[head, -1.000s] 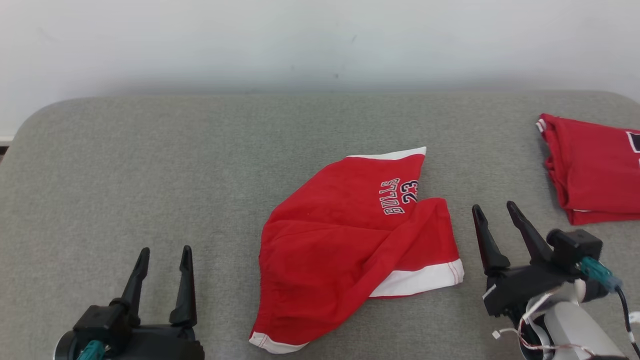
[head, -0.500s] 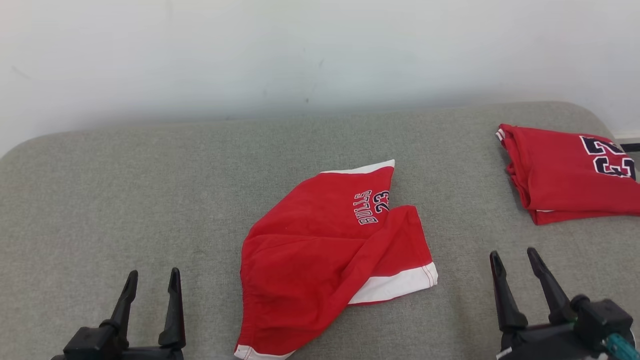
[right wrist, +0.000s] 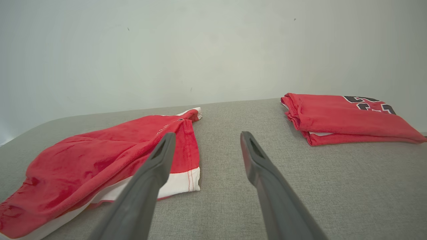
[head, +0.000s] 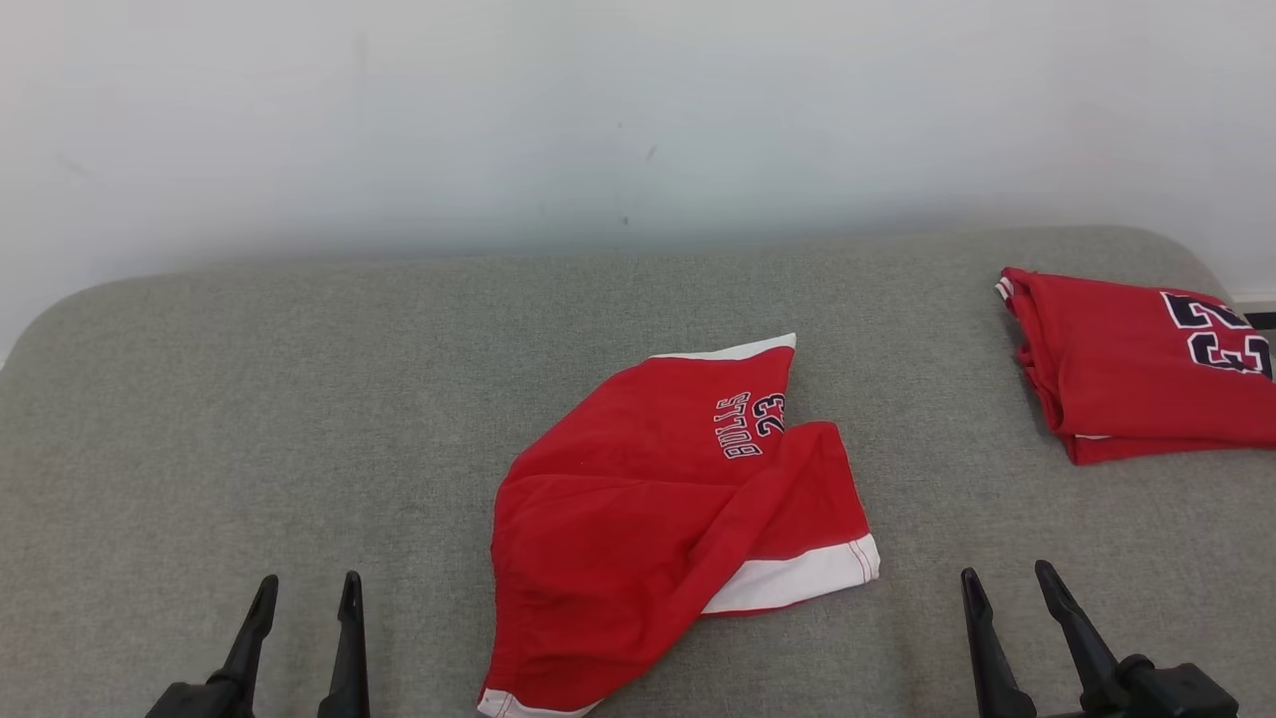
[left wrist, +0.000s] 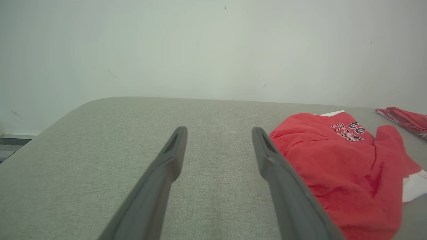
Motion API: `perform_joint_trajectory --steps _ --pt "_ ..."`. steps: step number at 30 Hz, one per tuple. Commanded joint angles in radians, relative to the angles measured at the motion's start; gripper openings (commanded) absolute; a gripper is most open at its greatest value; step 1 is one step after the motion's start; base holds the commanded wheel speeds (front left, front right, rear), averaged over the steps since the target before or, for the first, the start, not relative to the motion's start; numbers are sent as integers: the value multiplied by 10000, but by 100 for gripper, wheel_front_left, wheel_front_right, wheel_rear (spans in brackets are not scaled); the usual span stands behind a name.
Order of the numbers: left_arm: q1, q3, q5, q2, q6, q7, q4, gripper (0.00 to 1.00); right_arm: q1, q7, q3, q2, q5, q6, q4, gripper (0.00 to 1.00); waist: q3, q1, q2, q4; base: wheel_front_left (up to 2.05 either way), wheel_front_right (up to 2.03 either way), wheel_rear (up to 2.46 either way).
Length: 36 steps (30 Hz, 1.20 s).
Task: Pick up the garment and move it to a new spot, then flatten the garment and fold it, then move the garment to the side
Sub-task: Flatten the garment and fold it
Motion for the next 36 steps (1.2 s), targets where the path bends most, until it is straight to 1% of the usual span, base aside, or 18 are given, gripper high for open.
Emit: perform_joint_trajectory --steps 1,5,12,21,24,28,32,36 --pt "110 73 106 50 1 -1 29 100 67 -26 -12 62 -83 -31 -6 100 -23 1 1 36 0 0 0" --pt "152 137 203 101 -19 -1 68 100 106 -30 8 83 -99 -31 -32 100 -64 1 1 63 0 0 0" --pt "246 262 301 70 163 -1 109 100 179 -35 -25 145 -211 -31 -70 100 -131 1 1 105 0 0 0" --pt "311 212 341 48 291 -1 30 100 187 -31 -24 174 -219 -31 38 100 -183 1 1 137 0 0 0" --pt "309 101 246 53 208 -1 96 100 51 -5 -70 128 -158 -31 175 100 -160 1 1 136 0 0 0" --pt "271 -405 254 76 18 -1 402 100 -295 167 -1 -7 -154 -31 662 100 -67 1 1 156 0 0 0" --pt "169 -1280 417 176 -95 -1 894 100 -866 297 213 -197 -83 -31 1446 100 191 1 1 228 0 0 0" --pt "-103 -2182 309 303 -136 0 1513 100 -1606 280 526 -327 -22 -31 2390 100 530 1 1 310 0 0 0"
